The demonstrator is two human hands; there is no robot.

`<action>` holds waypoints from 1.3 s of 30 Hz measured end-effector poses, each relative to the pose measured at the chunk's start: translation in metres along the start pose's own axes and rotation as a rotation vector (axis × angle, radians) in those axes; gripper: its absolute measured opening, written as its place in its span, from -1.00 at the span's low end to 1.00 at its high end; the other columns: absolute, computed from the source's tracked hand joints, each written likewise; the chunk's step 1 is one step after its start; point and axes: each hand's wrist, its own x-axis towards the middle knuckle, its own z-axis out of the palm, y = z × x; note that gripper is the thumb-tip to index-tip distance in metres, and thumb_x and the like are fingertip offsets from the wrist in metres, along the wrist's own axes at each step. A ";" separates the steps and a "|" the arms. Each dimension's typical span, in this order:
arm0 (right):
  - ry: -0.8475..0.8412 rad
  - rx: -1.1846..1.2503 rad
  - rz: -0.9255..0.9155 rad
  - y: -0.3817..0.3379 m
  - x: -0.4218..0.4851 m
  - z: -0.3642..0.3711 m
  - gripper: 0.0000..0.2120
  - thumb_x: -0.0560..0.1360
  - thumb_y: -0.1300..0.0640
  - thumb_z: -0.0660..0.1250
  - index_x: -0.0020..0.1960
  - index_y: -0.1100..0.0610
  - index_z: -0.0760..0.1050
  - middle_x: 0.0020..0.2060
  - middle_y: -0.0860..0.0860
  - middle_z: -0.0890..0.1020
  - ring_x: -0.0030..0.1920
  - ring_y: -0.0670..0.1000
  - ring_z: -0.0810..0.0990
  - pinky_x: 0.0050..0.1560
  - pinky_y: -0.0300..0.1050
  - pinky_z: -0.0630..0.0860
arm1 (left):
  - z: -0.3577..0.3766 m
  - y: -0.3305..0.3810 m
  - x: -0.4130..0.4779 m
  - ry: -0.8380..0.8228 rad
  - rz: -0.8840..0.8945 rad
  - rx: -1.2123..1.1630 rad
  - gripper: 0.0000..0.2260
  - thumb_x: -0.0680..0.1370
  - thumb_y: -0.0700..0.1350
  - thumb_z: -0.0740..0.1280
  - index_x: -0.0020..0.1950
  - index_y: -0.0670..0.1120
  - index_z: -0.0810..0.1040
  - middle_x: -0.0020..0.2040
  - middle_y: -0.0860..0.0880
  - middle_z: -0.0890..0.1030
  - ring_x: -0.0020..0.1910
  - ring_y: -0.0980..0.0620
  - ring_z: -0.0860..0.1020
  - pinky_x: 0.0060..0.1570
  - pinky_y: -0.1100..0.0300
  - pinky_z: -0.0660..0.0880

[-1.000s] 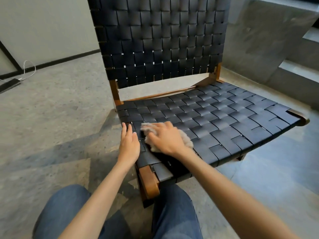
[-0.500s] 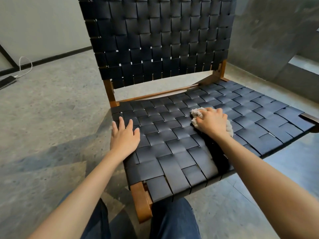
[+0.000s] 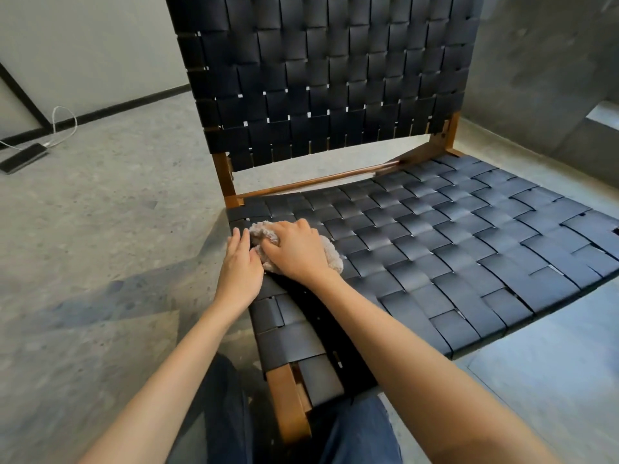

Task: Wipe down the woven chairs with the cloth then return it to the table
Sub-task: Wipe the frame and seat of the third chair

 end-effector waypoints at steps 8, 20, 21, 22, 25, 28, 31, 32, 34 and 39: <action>0.094 -0.350 0.295 0.127 -0.002 -0.054 -0.64 0.52 -0.07 0.23 0.27 0.00 0.50 0.25 0.01 0.54 0.18 0.19 0.38 0.11 0.02 0.30 | 0.007 0.010 0.033 -0.069 0.027 0.363 -0.55 0.67 0.03 -0.01 0.56 -0.01 0.07 0.57 -0.14 -0.06 0.54 -0.13 -0.15 0.47 -0.04 -0.09; 0.102 -0.210 0.410 0.138 0.043 -0.048 -0.66 0.54 0.04 0.14 0.21 0.09 0.56 0.21 0.09 0.59 0.16 0.22 0.36 0.11 0.04 0.32 | 0.007 0.001 0.082 0.017 0.057 0.243 -0.58 0.66 -0.07 0.06 0.53 -0.08 0.17 0.56 -0.12 0.07 0.54 -0.09 -0.04 0.48 0.01 -0.05; 0.067 -0.147 0.346 0.113 0.047 -0.034 -0.66 0.54 0.04 0.15 0.20 0.09 0.56 0.19 0.09 0.60 0.14 0.21 0.37 0.10 0.04 0.32 | 0.007 0.000 0.080 0.043 0.039 0.156 -0.59 0.66 -0.12 0.06 0.53 -0.09 0.18 0.56 -0.10 0.07 0.54 -0.07 -0.03 0.48 0.03 -0.03; 0.030 -0.091 0.266 0.087 0.051 -0.018 -0.68 0.53 0.04 0.15 0.18 0.09 0.57 0.17 0.09 0.61 0.12 0.20 0.36 0.07 0.04 0.31 | 0.006 -0.001 0.078 0.069 0.019 0.069 -0.59 0.66 -0.16 0.05 0.52 -0.09 0.18 0.56 -0.08 0.07 0.54 -0.05 -0.01 0.47 0.06 0.00; -0.004 0.028 0.083 0.020 0.060 0.021 -0.72 0.53 0.02 0.16 0.10 0.06 0.58 0.10 0.06 0.62 0.06 0.17 0.36 -0.05 -0.01 0.20 | 0.001 -0.011 0.074 0.124 -0.047 -0.106 -0.59 0.67 -0.18 0.03 0.53 -0.11 0.16 0.56 -0.06 0.09 0.52 0.01 0.06 0.41 0.21 0.02; -0.002 0.075 0.017 0.007 0.071 0.029 -0.72 0.54 0.00 0.15 0.15 0.00 0.55 0.15 -0.03 0.60 0.07 0.12 0.35 -0.06 -0.06 0.14 | -0.002 -0.020 0.075 0.110 -0.108 -0.160 -0.59 0.68 -0.13 0.01 0.54 -0.08 0.14 0.56 -0.03 0.10 0.52 0.04 0.07 0.40 0.23 0.01; 0.007 0.061 -0.079 0.014 0.079 0.033 -0.64 0.52 -0.04 0.19 0.29 -0.08 0.50 0.23 -0.08 0.56 0.10 0.06 0.35 -0.02 -0.09 0.19 | -0.002 -0.020 0.079 0.068 -0.093 -0.143 -0.58 0.68 -0.10 0.01 0.55 -0.05 0.10 0.57 -0.02 0.05 0.53 0.03 0.05 0.41 0.19 0.02; 0.006 0.070 -0.102 0.014 0.082 0.034 -0.63 0.51 -0.06 0.21 0.30 -0.10 0.50 0.23 -0.09 0.57 0.11 0.05 0.36 0.00 -0.09 0.20 | -0.002 -0.018 0.080 0.060 -0.091 -0.138 -0.58 0.68 -0.10 0.01 0.55 -0.06 0.09 0.57 -0.02 0.03 0.53 0.01 0.04 0.42 0.17 0.03; -0.001 0.089 -0.117 0.011 0.097 0.041 -0.63 0.50 -0.09 0.22 0.28 -0.10 0.52 0.21 -0.10 0.58 0.13 0.05 0.37 0.03 -0.07 0.22 | -0.002 -0.018 0.086 0.059 -0.098 -0.113 -0.56 0.68 -0.11 0.00 0.56 -0.08 0.04 0.57 -0.03 0.01 0.53 -0.01 0.05 0.43 0.15 0.05; 0.075 0.058 -0.056 0.025 0.128 0.046 -0.70 0.48 -0.11 0.23 0.11 -0.06 0.61 0.05 -0.09 0.64 0.12 0.08 0.40 -0.01 -0.06 0.24 | 0.000 -0.016 0.103 0.010 -0.032 0.234 -0.53 0.67 -0.07 0.00 0.56 -0.13 -0.03 0.56 -0.15 -0.08 0.54 -0.10 -0.08 0.47 0.03 -0.05</action>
